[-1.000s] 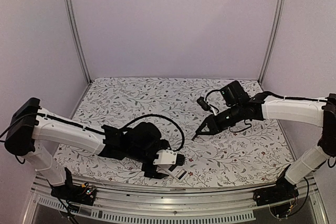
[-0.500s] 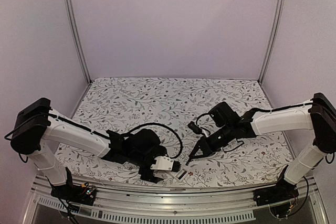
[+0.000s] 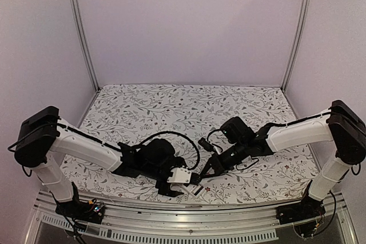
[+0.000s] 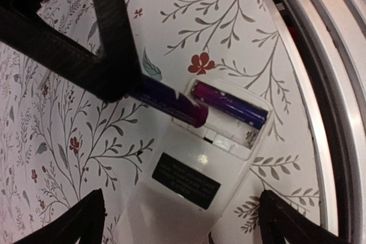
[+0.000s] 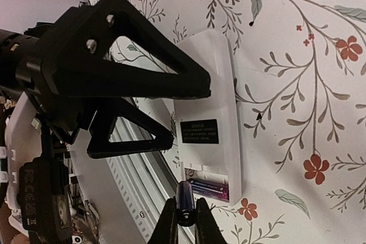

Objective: Load the batteries into the remote control
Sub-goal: Hold the remote control without batteries at the center of the board, then place the battery in the battery compartment.

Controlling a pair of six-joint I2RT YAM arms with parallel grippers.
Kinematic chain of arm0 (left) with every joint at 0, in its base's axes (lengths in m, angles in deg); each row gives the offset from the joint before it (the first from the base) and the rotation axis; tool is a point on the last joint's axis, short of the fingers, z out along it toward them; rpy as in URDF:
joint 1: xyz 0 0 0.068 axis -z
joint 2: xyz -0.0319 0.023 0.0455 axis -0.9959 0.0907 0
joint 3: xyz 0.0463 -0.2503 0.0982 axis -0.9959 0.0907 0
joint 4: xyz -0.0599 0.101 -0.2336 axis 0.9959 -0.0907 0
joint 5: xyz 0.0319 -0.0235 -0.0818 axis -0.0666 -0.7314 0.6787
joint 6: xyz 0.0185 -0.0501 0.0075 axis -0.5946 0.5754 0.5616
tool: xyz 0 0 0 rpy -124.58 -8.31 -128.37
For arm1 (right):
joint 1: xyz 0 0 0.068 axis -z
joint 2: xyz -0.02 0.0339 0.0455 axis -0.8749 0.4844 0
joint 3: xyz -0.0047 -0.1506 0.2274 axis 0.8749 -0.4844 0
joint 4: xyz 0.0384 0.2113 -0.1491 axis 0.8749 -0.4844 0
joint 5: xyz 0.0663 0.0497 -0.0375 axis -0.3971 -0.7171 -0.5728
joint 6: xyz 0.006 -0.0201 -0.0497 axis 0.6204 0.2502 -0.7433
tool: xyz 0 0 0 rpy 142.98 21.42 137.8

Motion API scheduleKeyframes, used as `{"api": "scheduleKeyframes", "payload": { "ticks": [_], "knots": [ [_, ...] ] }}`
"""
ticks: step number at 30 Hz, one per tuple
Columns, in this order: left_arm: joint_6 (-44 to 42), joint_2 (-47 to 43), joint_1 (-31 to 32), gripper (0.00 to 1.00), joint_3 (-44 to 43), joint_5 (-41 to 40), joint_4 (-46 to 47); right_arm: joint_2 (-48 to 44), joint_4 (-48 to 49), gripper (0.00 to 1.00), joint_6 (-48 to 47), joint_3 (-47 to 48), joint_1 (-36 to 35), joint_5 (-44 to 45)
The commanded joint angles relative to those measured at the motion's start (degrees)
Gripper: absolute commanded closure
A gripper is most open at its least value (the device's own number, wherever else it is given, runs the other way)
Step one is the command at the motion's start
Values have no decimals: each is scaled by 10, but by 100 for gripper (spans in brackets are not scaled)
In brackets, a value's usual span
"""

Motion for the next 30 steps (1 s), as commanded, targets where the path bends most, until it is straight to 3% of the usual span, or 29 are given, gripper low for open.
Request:
{"api": "scheduleKeyframes", "payload": {
  "ticks": [1,13,23,30],
  "knots": [
    [-13,42,-21,7,-27,50,-16,2,14,100,8,-8,-4,12],
    [-19,86,-38,16,-85,107,-113,-11,-22,100,-14,-7,0,38],
    [42,81,-36,39,-62,54,-73,19,-26,100,-43,5,14,15],
    [58,82,-28,40,-51,48,-57,29,-6,100,-31,7,14,13]
  ]
}}
